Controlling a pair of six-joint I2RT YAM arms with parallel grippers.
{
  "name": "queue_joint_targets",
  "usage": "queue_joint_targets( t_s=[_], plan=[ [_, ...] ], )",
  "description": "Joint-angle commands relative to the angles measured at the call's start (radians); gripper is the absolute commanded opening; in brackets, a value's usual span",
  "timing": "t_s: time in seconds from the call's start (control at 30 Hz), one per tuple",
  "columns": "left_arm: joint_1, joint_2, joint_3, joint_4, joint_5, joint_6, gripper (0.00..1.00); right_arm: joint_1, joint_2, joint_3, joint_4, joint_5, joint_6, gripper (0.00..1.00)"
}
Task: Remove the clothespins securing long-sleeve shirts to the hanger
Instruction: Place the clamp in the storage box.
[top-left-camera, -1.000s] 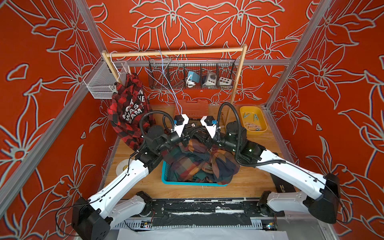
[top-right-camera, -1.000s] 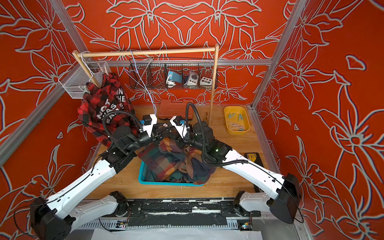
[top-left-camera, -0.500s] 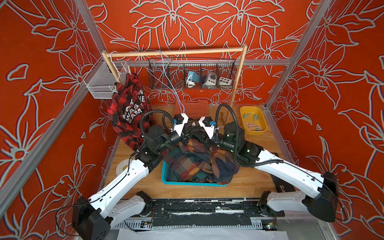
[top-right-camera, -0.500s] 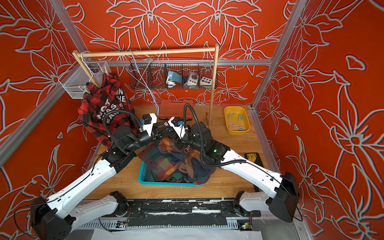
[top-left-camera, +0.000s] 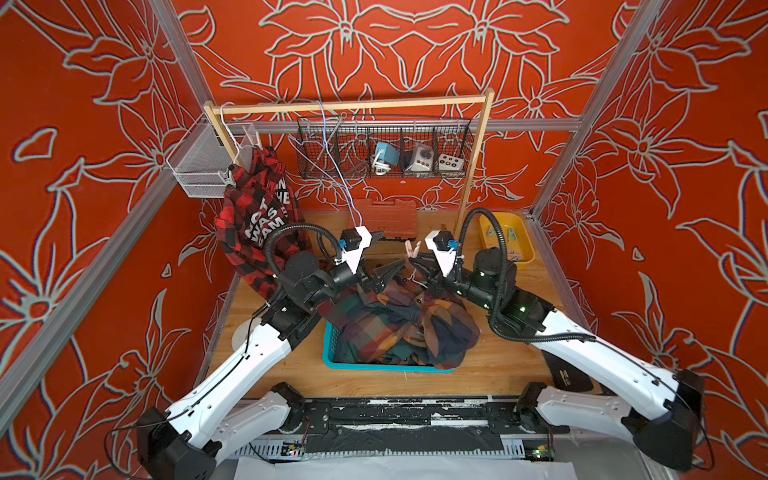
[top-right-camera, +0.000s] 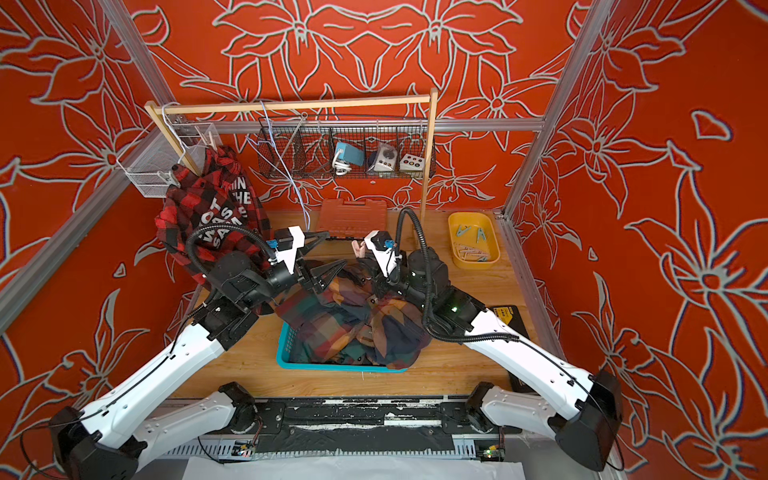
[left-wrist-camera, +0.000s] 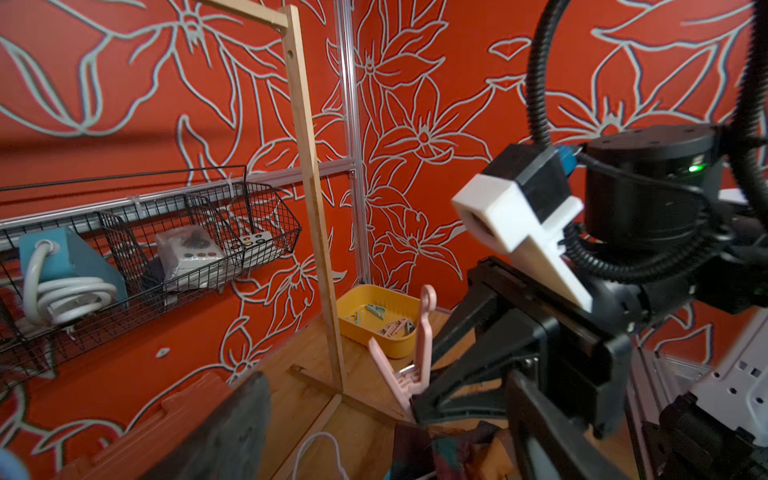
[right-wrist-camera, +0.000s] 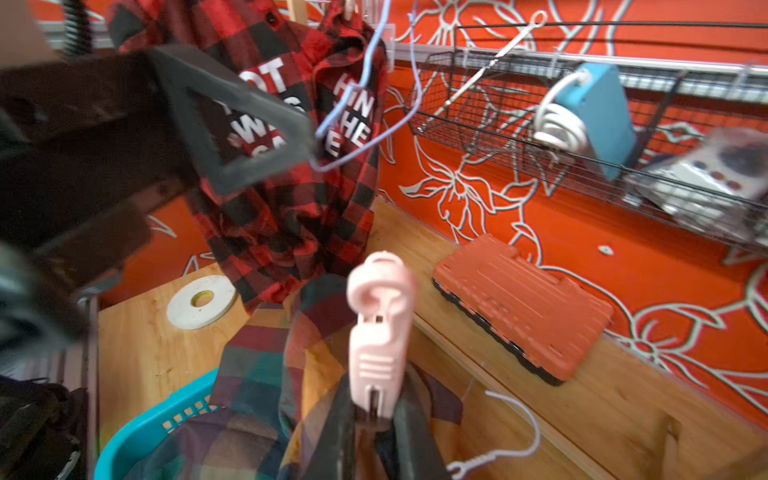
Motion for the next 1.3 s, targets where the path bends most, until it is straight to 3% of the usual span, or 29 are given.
queue_joint_targets(
  t_s=[0.0,0.17,0.27,0.4,0.53,0.8,0.9,1.0,1.13,1.27],
  plan=[
    [-0.003,-0.028,-0.001,0.031,-0.02,0.02,0.85,-0.103,-0.05,-0.042,-0.052,-0.037,0.093,0.0],
    [-0.003,-0.047,-0.014,0.009,-0.083,0.051,0.86,-0.309,-0.079,-0.065,-0.161,-0.053,0.167,0.0],
    [-0.003,-0.049,-0.03,-0.002,-0.11,0.061,0.85,-0.47,-0.056,-0.076,-0.176,-0.124,0.255,0.0],
    [-0.003,-0.046,-0.042,-0.022,-0.113,0.074,0.86,-0.667,0.05,-0.078,-0.178,-0.202,0.353,0.0],
    [-0.003,-0.04,-0.052,-0.032,-0.097,0.076,0.85,-0.799,0.213,-0.05,-0.118,-0.233,0.408,0.0],
    [-0.003,-0.016,-0.074,-0.033,-0.072,0.03,0.85,-0.888,0.632,0.268,-0.137,-0.21,0.434,0.02],
    [-0.003,-0.004,-0.089,-0.026,-0.056,-0.013,0.85,-0.911,0.744,0.398,-0.176,-0.196,0.446,0.29],
    [-0.004,0.01,-0.123,0.001,-0.039,-0.064,0.84,-0.938,0.816,0.487,-0.205,-0.207,0.467,0.44],
    [-0.004,0.043,-0.163,0.004,-0.032,-0.101,0.83,-0.958,0.81,0.494,-0.2,-0.271,0.487,0.48],
    [-0.004,0.073,-0.193,-0.034,-0.061,-0.131,0.83,-0.934,0.636,0.306,-0.103,-0.345,0.507,0.47]
  ],
)
